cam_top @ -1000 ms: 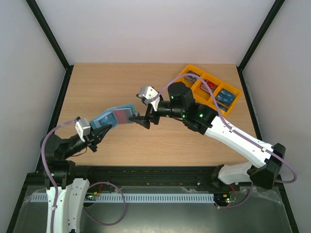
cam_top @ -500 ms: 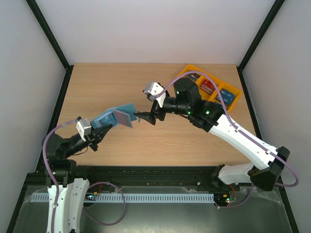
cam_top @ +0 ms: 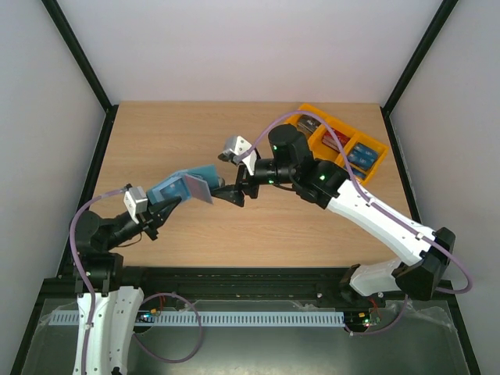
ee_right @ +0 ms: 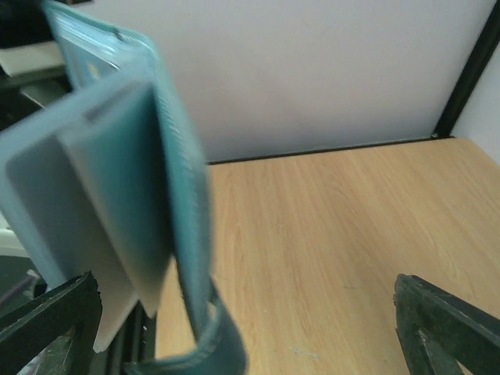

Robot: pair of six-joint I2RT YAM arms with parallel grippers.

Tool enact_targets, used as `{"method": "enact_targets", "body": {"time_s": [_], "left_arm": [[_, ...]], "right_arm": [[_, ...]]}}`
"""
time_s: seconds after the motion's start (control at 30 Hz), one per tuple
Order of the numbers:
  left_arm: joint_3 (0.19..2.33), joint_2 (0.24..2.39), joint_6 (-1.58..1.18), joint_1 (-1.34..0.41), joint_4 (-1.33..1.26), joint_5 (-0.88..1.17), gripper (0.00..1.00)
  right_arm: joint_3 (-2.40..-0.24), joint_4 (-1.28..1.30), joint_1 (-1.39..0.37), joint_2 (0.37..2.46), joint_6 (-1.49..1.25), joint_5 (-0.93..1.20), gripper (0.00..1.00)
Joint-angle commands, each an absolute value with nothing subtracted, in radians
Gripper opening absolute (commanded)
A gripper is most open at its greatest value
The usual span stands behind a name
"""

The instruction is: Take the credit cards out of the card holder

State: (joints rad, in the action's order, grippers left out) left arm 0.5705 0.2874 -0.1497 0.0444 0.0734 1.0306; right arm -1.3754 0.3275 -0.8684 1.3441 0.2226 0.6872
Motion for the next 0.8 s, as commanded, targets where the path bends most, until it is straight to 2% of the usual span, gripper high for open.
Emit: {"method": "enact_targets", "body": {"time_s": [0.0, 0.27, 0.53, 0.7, 0.77], "left_arm": [[0.570, 0.294, -0.174, 0.048, 0.014, 1.049, 0.02], [0.567, 0.294, -0.182, 0.048, 0.015, 1.047, 0.02], [0.545, 0.294, -0.247, 0.048, -0.031, 1.056, 0.02], [0.529, 0.282, -0.281, 0.048, -0.047, 1.093, 0.02], [0.528, 0.281, -0.284, 0.048, -0.050, 1.102, 0.02]], "right_arm": [[-1.363, 0.191, -0.895, 1.341, 0.137, 0.740, 0.99], [-1.339, -0.025, -0.943, 1.407, 0.043, 0.628, 0.99], [-1.362, -0.060, -0.994, 1.508, 0.001, 0.614, 0.99], [-1.354, -0.063, -0.994, 1.502, 0.022, 0.594, 1.00], [-1.340, -0.073, -0.995, 1.489, 0.027, 0.622, 0.97]]}}
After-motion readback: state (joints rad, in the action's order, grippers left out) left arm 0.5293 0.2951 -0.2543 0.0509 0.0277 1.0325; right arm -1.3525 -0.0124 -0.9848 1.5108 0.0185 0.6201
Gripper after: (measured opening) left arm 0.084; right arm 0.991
